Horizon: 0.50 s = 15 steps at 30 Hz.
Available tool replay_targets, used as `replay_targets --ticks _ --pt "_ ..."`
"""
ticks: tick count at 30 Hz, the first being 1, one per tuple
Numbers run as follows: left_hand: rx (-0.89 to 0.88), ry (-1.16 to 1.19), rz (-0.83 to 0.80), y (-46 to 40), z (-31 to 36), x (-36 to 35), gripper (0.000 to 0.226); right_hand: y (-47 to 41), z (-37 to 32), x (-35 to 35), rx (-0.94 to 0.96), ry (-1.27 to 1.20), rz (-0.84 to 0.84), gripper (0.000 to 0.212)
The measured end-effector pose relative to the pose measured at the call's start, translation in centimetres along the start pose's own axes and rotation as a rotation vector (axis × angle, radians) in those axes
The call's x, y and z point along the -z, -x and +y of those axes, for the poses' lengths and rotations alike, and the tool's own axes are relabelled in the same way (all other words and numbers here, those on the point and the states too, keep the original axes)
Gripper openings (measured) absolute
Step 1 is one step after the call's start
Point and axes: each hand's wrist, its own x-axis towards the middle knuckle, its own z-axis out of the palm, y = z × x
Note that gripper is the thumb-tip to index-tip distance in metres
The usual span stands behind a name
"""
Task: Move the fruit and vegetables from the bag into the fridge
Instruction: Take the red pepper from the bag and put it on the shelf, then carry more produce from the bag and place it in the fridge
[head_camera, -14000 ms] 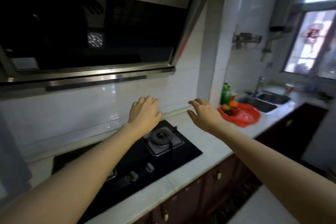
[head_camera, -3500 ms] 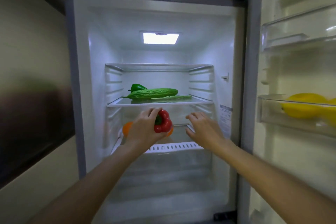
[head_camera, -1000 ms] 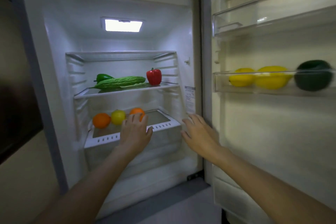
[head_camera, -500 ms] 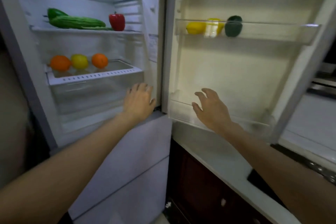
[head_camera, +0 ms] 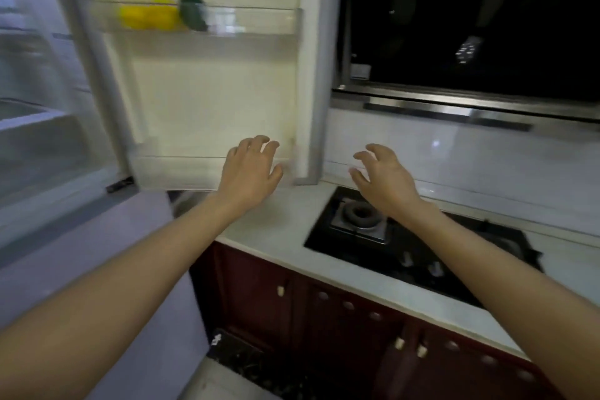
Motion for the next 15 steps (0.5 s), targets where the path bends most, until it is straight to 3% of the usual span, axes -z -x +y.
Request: replay_targets --ticks 7,15 --pt "-0.230 0.183 -0.020 -2.8 20.3 -3.4 0.045 8.2 14.1 8.1 -0.158 0.115 0.022 0.041" --pt "-0.460 0.302 -0.103 -2.7 39.0 -6.7 0.046 19.9 26.4 16.2 -0.452 0.214 0.056 0.042"
